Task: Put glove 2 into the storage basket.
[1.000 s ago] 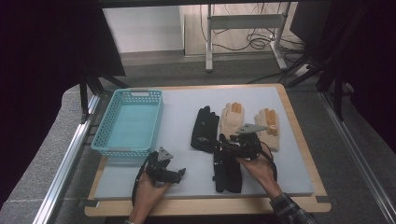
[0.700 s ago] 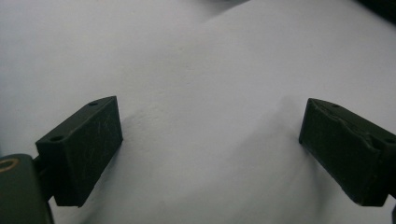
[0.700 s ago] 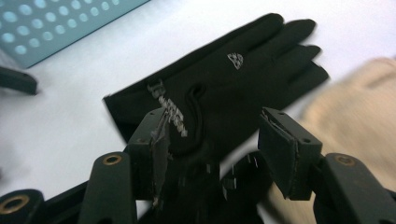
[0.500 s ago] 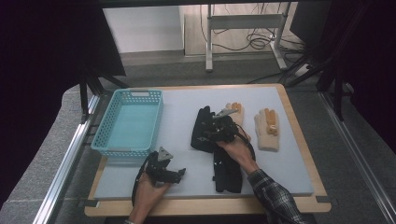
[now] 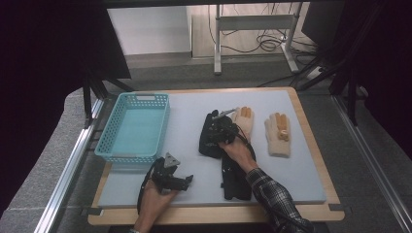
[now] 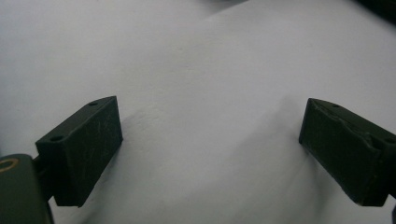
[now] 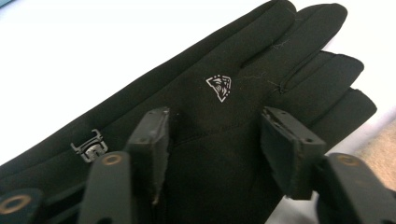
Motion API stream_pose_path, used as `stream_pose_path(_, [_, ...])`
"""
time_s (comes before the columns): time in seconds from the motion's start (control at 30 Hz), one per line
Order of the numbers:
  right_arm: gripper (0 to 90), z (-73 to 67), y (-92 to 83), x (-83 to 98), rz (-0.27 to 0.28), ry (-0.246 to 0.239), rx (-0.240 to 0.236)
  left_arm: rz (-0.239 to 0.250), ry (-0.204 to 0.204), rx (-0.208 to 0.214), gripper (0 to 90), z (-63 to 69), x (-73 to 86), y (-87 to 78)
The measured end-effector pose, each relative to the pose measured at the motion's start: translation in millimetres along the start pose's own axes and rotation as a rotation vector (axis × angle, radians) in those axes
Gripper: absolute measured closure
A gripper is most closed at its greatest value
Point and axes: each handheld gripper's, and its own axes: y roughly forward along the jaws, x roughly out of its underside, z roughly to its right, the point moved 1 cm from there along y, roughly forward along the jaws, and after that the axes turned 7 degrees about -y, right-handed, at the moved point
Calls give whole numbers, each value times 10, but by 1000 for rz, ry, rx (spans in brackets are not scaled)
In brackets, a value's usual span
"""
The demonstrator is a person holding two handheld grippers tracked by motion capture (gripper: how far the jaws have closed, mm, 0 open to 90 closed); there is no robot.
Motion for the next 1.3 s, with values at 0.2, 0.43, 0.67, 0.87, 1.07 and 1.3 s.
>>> stream_pose_path(0.2, [733,-77,-10,-20,9,-24,-22,0,-1,0,62,0,0,0])
stream_pose_path(0.43, [770,-51,-36,-60,16,1,-40,2,-2,1,62,0,0,2])
stream_pose_path(0.67, [769,-20,-162,-193,102,-4,-24,1,0,0,62,-2,0,2])
stream_pose_path(0.87, [767,19,-272,-325,149,5,-20,1,-2,0,62,0,0,1])
stream_pose_path(1.07, [767,52,-400,-439,185,18,-29,0,1,0,62,-2,0,0])
stream_pose_path(1.3, [767,19,-679,-535,218,-6,-42,2,1,0,62,-2,1,2])
